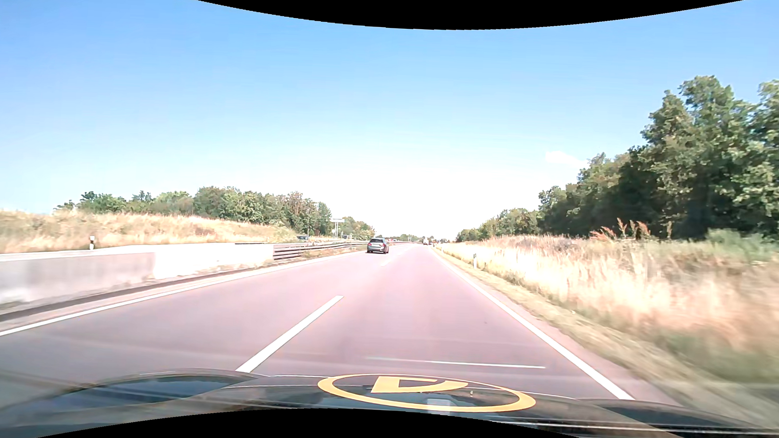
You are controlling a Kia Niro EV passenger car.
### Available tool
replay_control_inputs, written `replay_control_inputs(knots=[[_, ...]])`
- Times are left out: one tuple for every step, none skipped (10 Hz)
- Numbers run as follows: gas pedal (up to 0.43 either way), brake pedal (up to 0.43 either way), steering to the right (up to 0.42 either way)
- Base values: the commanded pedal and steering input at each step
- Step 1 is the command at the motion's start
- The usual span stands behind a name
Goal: Follow the waypoints while adhering to traffic rules and regulations
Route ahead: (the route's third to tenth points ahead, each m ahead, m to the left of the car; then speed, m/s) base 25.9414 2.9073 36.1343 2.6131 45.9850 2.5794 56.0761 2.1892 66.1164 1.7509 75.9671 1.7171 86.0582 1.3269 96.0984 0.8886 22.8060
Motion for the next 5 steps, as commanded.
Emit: replay_control_inputs(knots=[[0.268, 0.000, 0.001], [0.268, 0.000, 0.000], [0.268, 0.000, 0.001], [0.268, 0.000, 0.000], [0.268, 0.000, 0.001]])
